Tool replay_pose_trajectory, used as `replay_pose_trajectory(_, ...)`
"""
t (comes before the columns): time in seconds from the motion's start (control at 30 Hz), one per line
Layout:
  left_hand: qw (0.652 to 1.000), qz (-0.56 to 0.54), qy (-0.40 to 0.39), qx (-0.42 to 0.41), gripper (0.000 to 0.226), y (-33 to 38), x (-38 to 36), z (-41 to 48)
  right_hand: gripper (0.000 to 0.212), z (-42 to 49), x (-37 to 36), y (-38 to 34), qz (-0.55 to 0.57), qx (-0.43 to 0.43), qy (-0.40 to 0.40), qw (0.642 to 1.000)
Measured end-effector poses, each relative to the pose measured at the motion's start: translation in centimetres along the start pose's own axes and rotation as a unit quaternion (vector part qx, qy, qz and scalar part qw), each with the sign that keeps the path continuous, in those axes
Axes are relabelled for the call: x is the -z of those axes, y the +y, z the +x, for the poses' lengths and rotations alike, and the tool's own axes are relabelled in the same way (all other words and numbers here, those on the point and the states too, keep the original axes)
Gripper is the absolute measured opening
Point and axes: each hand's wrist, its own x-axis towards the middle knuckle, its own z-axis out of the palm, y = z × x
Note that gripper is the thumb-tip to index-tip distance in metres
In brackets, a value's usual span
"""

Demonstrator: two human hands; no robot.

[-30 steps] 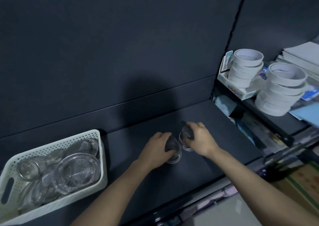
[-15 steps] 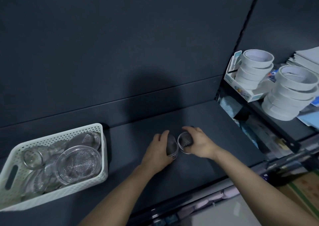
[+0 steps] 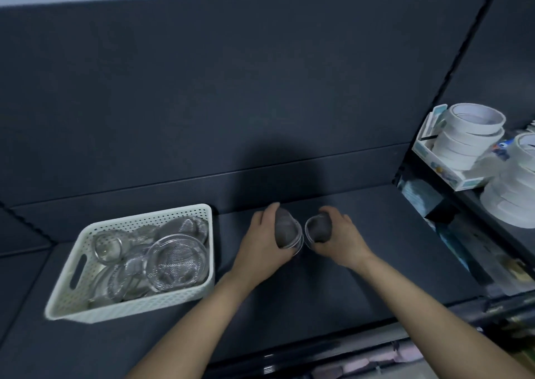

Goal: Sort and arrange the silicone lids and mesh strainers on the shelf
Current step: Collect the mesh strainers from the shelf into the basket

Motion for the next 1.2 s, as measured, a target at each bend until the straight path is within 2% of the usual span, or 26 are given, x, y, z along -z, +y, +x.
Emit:
replay_pose_trajectory(0.17,0.997,-0.01,0.074,-0.023,0.091,0.1,5.0,-0.8,0.086,0.3,-0.5,-6.4,0.081,0.077,0.034,0.993)
replay_pose_trajectory(0.3,0.991,-0.021,0.127,-0.027,0.091,-0.9,9.1,-1.8,0.085,0.0,-1.6,-11.1,0.101,0.119,0.051,0.986)
replay_pose_trajectory(0.6,0.975,0.012,0.216,0.051,0.093,-7.4,17.6,-5.4,0.087,-1.6,-6.1,-19.7,0.122,0.167,0.014,0.978)
replay_pose_trajectory(0.83,0.971,0.096,0.185,0.12,0.093,-13.9,21.1,-8.3,0.086,-1.4,-11.9,-24.6,0.083,0.206,-0.013,0.975)
replay_pose_trajectory(1.03,0.971,0.124,0.088,0.185,0.088,-18.3,21.0,-9.8,0.087,-0.8,-15.3,-25.6,-0.004,0.217,-0.052,0.975)
replay_pose_trajectory(1.2,0.962,0.155,0.1,0.199,0.091,-19.3,20.6,-10.4,0.084,-0.4,-16.8,-24.6,-0.092,0.249,-0.076,0.961)
